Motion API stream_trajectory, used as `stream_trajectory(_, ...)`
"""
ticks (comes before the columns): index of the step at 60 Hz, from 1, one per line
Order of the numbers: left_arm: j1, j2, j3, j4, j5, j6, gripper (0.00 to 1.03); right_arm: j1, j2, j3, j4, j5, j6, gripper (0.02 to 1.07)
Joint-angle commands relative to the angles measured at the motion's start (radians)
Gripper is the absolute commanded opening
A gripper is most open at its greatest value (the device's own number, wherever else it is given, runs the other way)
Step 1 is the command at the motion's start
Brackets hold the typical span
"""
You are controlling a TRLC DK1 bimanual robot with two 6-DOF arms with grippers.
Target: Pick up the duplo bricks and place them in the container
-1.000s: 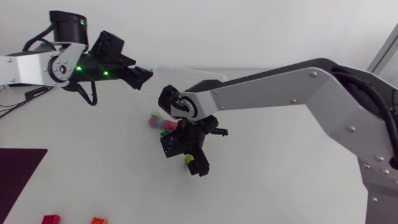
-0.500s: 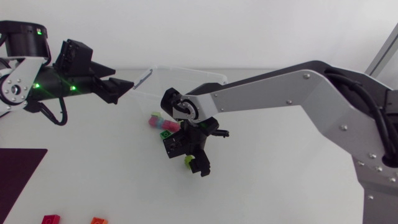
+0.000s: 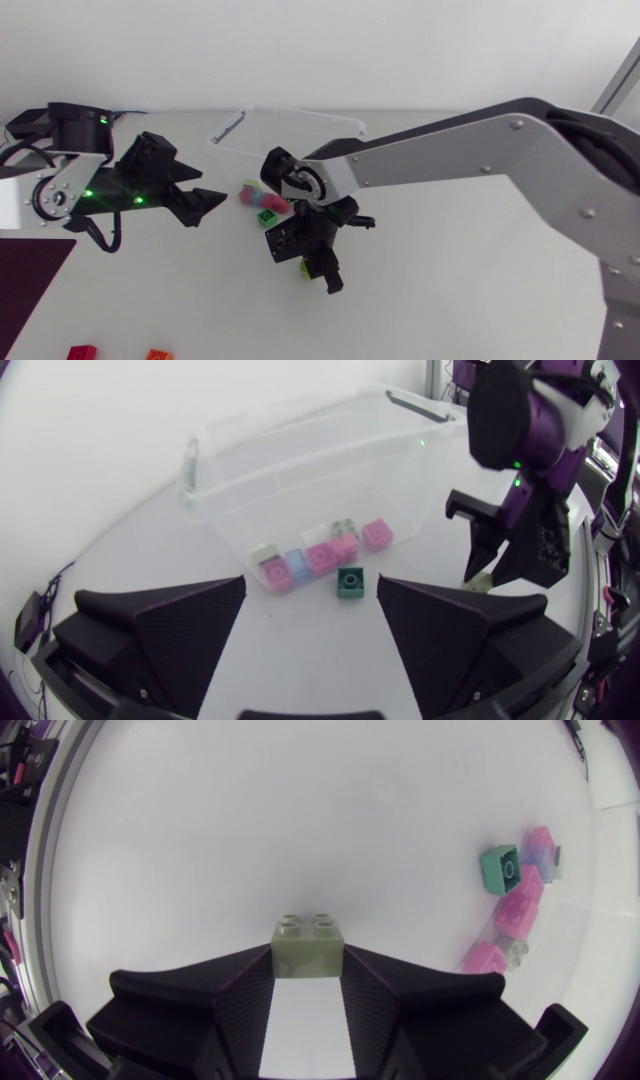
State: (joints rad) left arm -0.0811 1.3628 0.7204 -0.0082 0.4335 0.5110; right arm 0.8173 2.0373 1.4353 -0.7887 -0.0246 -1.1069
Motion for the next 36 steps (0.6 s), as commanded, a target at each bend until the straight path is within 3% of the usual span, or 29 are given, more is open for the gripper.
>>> stream_trajectory(1, -0.034, 0.075, -0.019, 0.01, -0.001, 0.034, 0.92, 0.014, -0.1, -0.033, -0.02, 0.0, 0.025, 0.19)
stream_trajectory(21, -0.143, 0.315, 0.062, 0.059, -0.078, 0.058, 0.92, -0.001, -0.333, -0.041, -0.03, -0.018, 0.09, 0.19)
stream_trajectory(36, -0.171, 0.443, 0.146, 0.125, -0.078, 0.041, 0.92, -0.07, -0.396, -0.033, 0.068, -0.066, 0.145, 0.19)
